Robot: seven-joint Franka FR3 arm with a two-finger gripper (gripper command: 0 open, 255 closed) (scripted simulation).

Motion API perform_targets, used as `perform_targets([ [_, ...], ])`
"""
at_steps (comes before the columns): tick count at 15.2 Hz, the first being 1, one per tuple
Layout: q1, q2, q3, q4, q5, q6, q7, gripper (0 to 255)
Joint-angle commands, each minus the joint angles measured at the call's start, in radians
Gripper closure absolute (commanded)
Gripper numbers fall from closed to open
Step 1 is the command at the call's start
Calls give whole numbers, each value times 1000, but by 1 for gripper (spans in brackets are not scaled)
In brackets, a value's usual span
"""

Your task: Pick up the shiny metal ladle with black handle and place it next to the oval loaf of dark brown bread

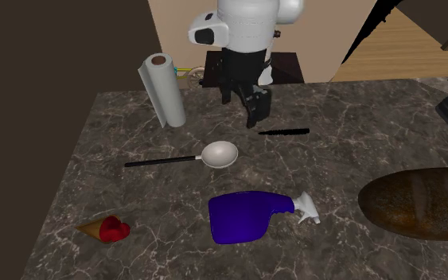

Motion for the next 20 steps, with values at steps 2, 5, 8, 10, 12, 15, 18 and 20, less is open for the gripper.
perform_targets([
  [2,-32,77,-10,24,-20,70,91,0],
  [5,-61,156,-26,56,-40,130,180,0],
  [8,-87,231,-46,90,-60,185,267,0],
  [10,-103,279,-62,114,-71,218,324,0],
  [12,-117,326,-80,137,-81,249,380,0],
  [15,-122,359,-87,139,-84,283,397,0],
  [18,-123,388,-88,133,-83,318,397,0],
  [20,-124,408,-89,130,-83,341,397,0],
])
